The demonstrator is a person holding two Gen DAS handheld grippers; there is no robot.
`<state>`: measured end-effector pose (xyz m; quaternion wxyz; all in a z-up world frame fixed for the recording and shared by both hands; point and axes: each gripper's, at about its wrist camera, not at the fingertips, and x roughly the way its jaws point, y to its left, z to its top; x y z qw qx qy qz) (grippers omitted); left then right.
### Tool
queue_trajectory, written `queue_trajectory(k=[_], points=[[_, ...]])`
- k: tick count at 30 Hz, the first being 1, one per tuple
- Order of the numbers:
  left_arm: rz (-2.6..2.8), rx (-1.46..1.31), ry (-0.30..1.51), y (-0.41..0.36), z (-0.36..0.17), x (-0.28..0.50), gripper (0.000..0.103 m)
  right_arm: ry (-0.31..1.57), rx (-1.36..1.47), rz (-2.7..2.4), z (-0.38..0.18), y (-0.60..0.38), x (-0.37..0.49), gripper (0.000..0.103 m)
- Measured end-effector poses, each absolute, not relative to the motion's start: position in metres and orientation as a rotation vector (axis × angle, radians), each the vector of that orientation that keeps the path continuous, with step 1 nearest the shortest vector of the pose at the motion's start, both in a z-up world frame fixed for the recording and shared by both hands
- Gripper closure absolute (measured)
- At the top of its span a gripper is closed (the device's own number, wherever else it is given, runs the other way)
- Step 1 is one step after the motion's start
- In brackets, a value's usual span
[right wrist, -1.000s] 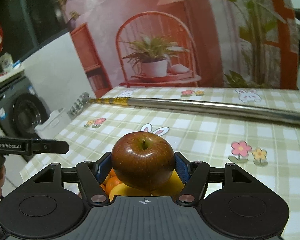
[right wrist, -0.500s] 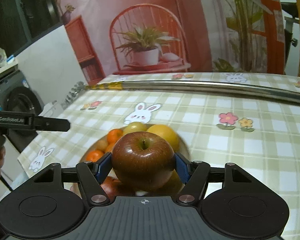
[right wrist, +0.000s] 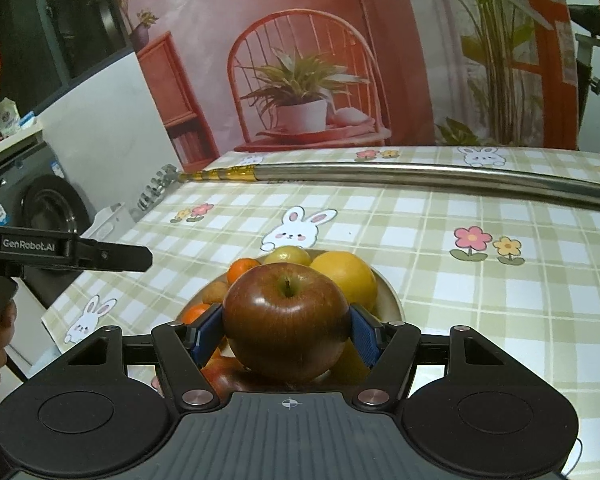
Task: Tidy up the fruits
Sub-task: 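Lower the brown apple onto the plate with the right tool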
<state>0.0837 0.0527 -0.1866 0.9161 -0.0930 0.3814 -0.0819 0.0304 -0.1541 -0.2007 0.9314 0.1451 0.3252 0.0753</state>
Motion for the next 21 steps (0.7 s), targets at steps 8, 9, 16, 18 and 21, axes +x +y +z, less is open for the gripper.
queue_trajectory(k=[8, 9, 16, 18, 21], points=[[-0.172, -0.200, 0.800, 0.0535, -0.1904, 0.0836, 0.037, 0.664, 0.306, 0.137, -0.2059, -0.1511, 0.0257, 0.040], [-0.172, -0.201, 0.800, 0.0536, -0.1903, 0.0836, 0.037, 0.669, 0.306, 0.138, -0.2061, -0.1510, 0.0260, 0.040], [-0.175, -0.200, 0.801, 0.0534, -0.1907, 0.0829, 0.037, 0.678, 0.311, 0.132, -0.2081, -0.1507, 0.0255, 0.040], [-0.176, -0.199, 0.801, 0.0528, -0.1906, 0.0830, 0.037, 0.678, 0.317, 0.131, -0.2092, -0.1522, 0.0251, 0.040], [-0.176, -0.200, 0.802, 0.0528, -0.1907, 0.0830, 0.037, 0.680, 0.319, 0.129, -0.2103, -0.1527, 0.0246, 0.039]])
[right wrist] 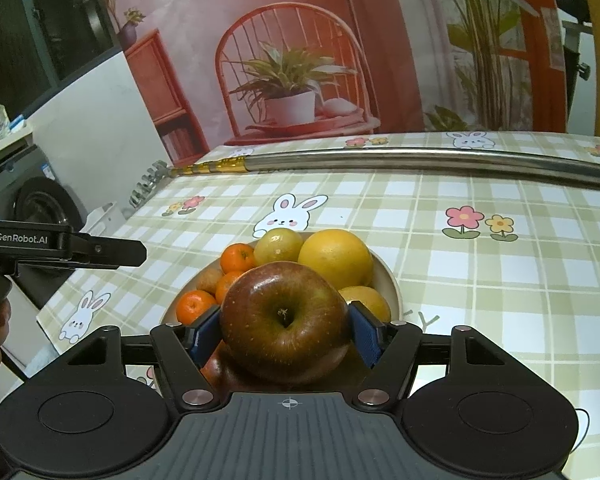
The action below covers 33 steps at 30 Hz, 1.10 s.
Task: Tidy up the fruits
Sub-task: 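Lower the brown apple onto the plate with the right tool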
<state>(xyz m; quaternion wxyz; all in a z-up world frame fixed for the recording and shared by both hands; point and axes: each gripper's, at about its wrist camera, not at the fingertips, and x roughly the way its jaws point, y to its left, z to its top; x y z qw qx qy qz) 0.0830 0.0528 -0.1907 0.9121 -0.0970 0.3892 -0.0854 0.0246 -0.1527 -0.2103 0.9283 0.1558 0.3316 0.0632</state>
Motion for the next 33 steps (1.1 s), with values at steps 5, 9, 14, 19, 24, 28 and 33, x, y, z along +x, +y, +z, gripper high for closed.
queue_trajectory(k=[5, 9, 14, 19, 24, 28, 33], points=[[-0.177, -0.199, 0.802, 0.0529, -0.1907, 0.0829, 0.037, 0.681, 0.314, 0.129, -0.2112, -0.1521, 0.0230, 0.034], [-0.178, -0.199, 0.802, 0.0528, -0.1908, 0.0828, 0.037, 0.679, 0.316, 0.119, -0.2119, -0.1529, 0.0217, 0.034], [-0.179, -0.199, 0.802, 0.0528, -0.1907, 0.0827, 0.037, 0.674, 0.320, 0.117, -0.2130, -0.1537, 0.0212, 0.035], [-0.179, -0.200, 0.802, 0.0528, -0.1907, 0.0827, 0.037, 0.673, 0.318, 0.118, -0.2136, -0.1535, 0.0204, 0.035], [-0.180, -0.199, 0.801, 0.0529, -0.1907, 0.0825, 0.036, 0.672, 0.327, 0.113, -0.2131, -0.1538, 0.0201, 0.033], [-0.180, -0.199, 0.802, 0.0529, -0.1908, 0.0825, 0.035, 0.664, 0.322, 0.105, -0.2110, -0.1541, 0.0192, 0.031], [-0.180, -0.199, 0.801, 0.0530, -0.1908, 0.0825, 0.034, 0.647, 0.299, 0.101, -0.2068, -0.1527, 0.0184, 0.028]])
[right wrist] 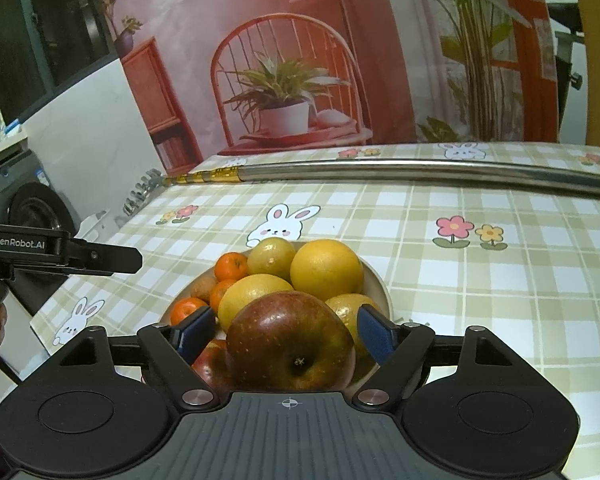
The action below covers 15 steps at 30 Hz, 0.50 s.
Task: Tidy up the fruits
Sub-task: 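Lower the brown apple onto the plate with the right tool, then open the right tool to release the apple on the plate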
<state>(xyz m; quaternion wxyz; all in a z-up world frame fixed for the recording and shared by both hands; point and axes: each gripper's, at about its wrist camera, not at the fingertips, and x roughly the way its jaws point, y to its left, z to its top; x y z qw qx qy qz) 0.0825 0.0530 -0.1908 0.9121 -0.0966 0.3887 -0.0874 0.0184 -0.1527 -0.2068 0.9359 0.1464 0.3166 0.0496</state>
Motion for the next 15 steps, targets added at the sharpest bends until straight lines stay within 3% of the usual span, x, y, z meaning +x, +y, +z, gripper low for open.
queue_trajectory(k=[15], points=[[-0.193, -0.176, 0.767, 0.050, -0.179, 0.075, 0.031, 0.601, 0.265, 0.018, -0.190, -0.158, 0.009, 0.008]])
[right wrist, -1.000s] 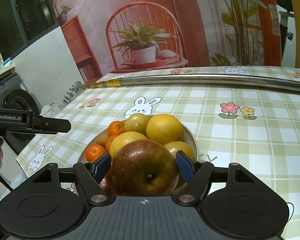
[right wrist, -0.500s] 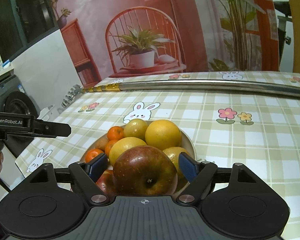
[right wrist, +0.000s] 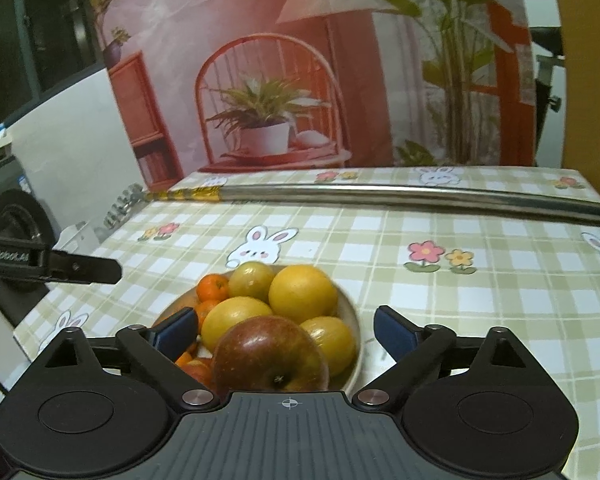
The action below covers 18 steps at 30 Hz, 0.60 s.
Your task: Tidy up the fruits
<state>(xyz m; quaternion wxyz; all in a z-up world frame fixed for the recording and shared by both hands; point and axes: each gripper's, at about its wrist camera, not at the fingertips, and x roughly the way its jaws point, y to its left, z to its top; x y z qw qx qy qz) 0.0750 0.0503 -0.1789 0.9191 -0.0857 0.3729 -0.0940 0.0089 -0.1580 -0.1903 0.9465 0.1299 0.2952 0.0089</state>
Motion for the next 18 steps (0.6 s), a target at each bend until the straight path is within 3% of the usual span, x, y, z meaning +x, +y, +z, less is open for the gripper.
queue_trajectory(k=[6, 11, 18], points=[[-0.207, -0.143, 0.717, 0.046, -0.162, 0.065, 0.021, 0.564, 0.268, -0.034, -0.174, -0.164, -0.004, 0.001], [-0.229, -0.095, 0.624, 0.041, -0.135, 0.051, 0.000, 0.527, 0.350, -0.080, -0.150, -0.179, -0.015, 0.000], [-0.211, 0.039, 0.501, 0.023, -0.088, 0.034, 0.000, 0.458, 0.314, -0.148, -0.100, -0.183, -0.033, 0.000]])
